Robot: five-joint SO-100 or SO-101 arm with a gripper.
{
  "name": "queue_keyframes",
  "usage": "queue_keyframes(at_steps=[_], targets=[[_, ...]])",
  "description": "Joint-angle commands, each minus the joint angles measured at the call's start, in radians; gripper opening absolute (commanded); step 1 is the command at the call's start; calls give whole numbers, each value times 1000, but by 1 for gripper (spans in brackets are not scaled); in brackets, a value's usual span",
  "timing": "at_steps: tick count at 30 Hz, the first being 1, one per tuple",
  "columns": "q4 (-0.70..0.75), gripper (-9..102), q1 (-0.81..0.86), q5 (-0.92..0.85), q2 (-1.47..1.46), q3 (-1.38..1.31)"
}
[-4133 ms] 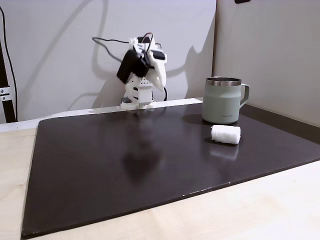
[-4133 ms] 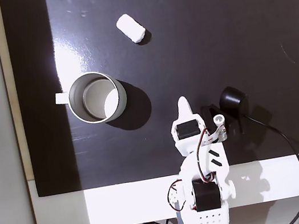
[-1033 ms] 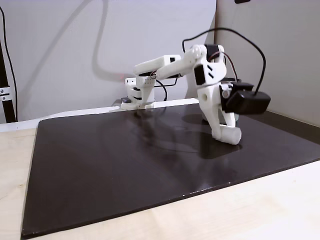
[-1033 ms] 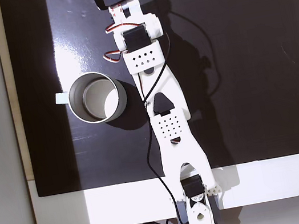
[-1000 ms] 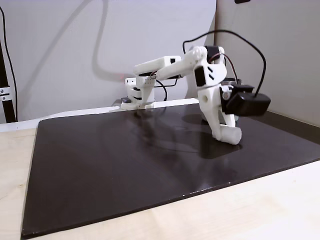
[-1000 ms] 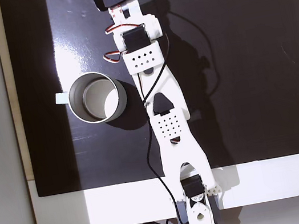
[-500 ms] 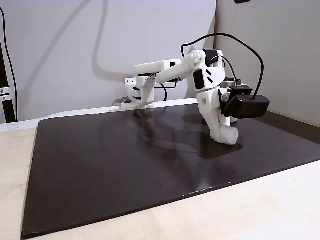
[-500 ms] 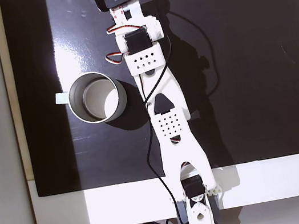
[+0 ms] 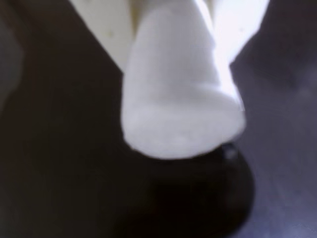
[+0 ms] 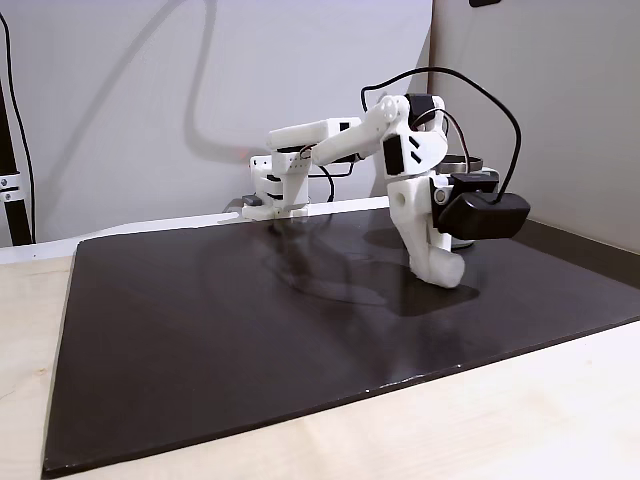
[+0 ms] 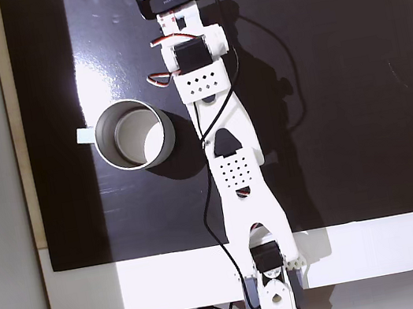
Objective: Grasp a gauze and put it in the cup.
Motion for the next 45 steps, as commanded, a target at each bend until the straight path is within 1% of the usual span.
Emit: queue_keyframes(at_steps=[1, 10, 18, 21, 25, 30, 34, 40, 45], targets=[[25, 0, 5, 9, 153, -133], [84, 0, 5, 29, 344, -124], [86, 0, 9, 58, 581, 21], [87, 0, -2, 58, 699, 129], [87, 0, -20, 34, 884, 351], [89, 0, -49, 28, 1017, 523], [89, 0, -94, 34, 1137, 724], [89, 0, -186, 95, 1253, 956], [89, 0, -247, 163, 1267, 1037]])
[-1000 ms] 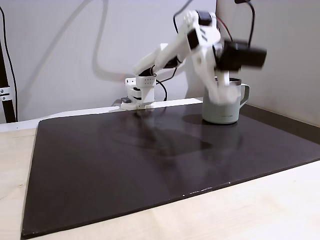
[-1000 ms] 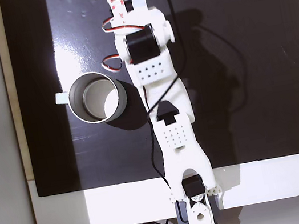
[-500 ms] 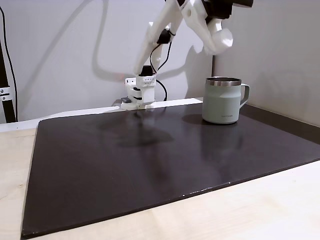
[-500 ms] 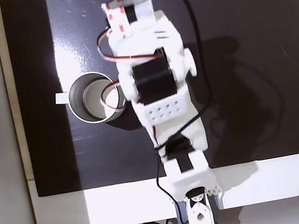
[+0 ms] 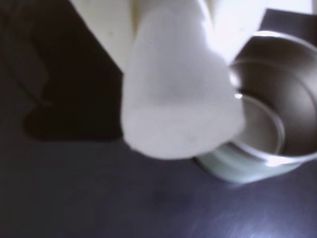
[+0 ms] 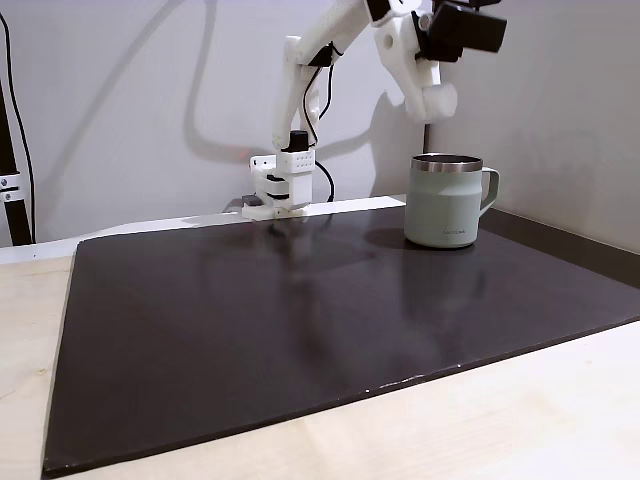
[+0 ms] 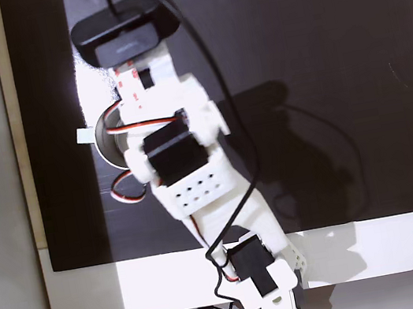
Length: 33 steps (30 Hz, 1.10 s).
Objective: Grasp a gauze and put it in the cup.
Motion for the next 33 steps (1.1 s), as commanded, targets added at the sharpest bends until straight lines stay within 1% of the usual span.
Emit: queue_keyframes(at_steps=[1, 8, 18, 28, 29, 31, 33], targets=[[6, 0, -34, 44, 60, 20], [5, 0, -106, 124, 44, 101], [2, 0, -201, 249, -28, 104], [2, 0, -202, 259, -38, 106], [2, 2, -199, 268, -40, 106], [3, 11, -198, 302, -48, 106], [6, 17, -198, 318, -49, 124]])
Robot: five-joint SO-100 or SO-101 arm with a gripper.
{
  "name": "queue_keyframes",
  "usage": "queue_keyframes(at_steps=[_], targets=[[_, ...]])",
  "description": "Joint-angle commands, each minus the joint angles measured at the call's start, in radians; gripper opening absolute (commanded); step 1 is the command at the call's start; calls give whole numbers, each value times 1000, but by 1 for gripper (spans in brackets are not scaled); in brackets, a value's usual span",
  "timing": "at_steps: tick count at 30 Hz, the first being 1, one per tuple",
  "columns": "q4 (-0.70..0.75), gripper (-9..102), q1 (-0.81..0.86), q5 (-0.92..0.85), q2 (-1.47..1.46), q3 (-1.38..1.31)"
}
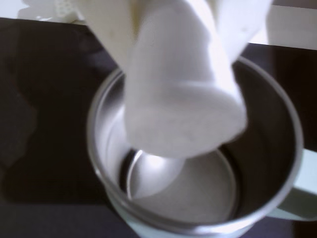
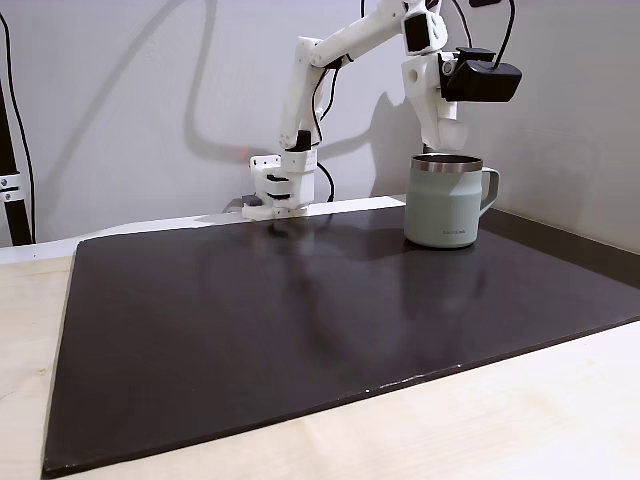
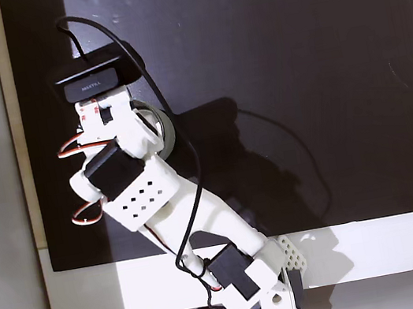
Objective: Grasp a gauze and put it in the cup.
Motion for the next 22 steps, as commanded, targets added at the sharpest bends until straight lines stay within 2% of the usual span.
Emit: queue_keyframes(at_steps=[1, 6, 22], targets=[[6, 18, 12, 21, 14, 20], [9, 22, 3, 32, 31, 63], [8, 21, 6, 44, 18, 38]])
